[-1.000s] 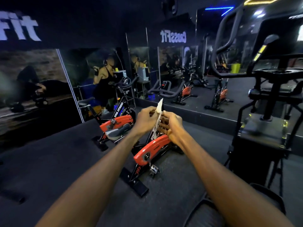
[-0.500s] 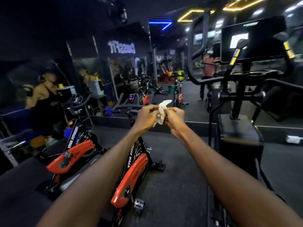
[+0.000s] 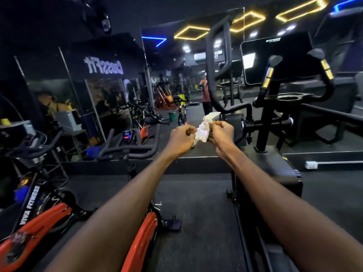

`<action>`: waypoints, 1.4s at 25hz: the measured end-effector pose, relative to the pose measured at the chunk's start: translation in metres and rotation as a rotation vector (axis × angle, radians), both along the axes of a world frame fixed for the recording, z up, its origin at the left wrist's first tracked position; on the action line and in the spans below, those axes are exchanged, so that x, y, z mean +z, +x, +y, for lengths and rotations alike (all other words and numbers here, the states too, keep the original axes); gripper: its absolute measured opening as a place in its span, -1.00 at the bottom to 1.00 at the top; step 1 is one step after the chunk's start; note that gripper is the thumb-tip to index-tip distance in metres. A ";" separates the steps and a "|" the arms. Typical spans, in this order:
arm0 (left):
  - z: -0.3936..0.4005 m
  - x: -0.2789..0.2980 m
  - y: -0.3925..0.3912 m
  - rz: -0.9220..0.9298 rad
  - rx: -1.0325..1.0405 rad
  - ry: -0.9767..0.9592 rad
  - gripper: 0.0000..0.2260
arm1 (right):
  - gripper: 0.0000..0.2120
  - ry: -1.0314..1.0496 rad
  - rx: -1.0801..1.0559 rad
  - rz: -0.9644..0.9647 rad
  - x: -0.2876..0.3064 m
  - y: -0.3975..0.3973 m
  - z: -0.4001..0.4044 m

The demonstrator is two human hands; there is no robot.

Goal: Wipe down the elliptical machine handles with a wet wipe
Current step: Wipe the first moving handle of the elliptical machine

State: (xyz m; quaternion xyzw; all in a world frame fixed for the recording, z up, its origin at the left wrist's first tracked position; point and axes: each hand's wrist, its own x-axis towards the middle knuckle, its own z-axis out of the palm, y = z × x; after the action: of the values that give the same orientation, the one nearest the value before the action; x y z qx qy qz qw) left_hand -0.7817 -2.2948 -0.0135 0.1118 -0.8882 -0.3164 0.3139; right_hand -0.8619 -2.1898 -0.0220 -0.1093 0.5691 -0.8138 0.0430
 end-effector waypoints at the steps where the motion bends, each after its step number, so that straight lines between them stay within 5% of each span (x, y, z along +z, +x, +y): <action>1: -0.009 0.002 -0.018 0.011 -0.014 0.000 -0.83 | -0.93 -0.008 -0.030 0.017 0.002 -0.020 -0.008; 9: -0.066 0.038 -0.185 0.089 -0.108 0.052 -0.85 | -0.94 0.040 -0.283 0.112 0.038 -0.193 -0.045; 21: -0.111 0.090 -0.364 0.200 -0.142 0.121 -0.76 | -0.89 0.216 -0.566 0.260 0.101 -0.315 -0.128; 27: -0.125 0.096 -0.422 0.280 -0.212 0.303 -0.85 | -0.72 0.428 -0.603 0.299 0.079 -0.336 -0.155; 35: -0.127 0.120 -0.441 0.315 -0.181 0.343 -0.81 | -0.56 0.447 -0.286 0.408 0.093 -0.351 -0.159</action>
State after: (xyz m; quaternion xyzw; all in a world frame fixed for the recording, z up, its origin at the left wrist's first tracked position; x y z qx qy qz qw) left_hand -1.2231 -2.4214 0.1068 0.0326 -0.7680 -0.5028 0.3954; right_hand -1.2133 -2.3492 0.0707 -0.1768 0.7400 -0.6281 -0.1635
